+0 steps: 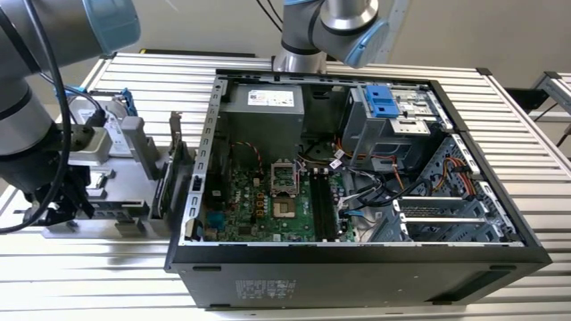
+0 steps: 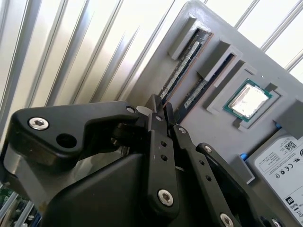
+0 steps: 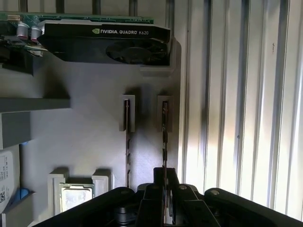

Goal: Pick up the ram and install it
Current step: 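Pick up the ram and move it above insertion slot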

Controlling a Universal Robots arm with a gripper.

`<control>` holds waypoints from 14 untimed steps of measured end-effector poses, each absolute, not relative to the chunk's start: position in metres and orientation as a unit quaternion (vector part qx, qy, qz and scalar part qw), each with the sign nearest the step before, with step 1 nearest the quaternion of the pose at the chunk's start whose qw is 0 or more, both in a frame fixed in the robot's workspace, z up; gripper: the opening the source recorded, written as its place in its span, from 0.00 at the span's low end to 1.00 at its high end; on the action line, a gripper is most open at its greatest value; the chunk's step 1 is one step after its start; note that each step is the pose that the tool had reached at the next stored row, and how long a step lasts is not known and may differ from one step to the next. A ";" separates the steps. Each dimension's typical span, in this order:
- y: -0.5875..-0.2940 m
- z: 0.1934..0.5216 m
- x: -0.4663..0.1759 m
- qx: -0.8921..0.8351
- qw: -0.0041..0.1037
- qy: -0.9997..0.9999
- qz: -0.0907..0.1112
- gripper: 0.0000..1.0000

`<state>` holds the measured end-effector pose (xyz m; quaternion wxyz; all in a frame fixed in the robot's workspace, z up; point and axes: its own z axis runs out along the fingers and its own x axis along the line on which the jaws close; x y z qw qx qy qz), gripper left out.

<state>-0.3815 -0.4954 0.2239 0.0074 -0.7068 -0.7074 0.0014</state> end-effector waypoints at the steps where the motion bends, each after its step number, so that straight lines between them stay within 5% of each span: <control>1: -0.495 0.224 -0.381 -0.707 0.007 -0.707 0.001 0.00; 14: -0.495 0.231 -0.382 -0.707 0.007 -0.707 0.001 0.00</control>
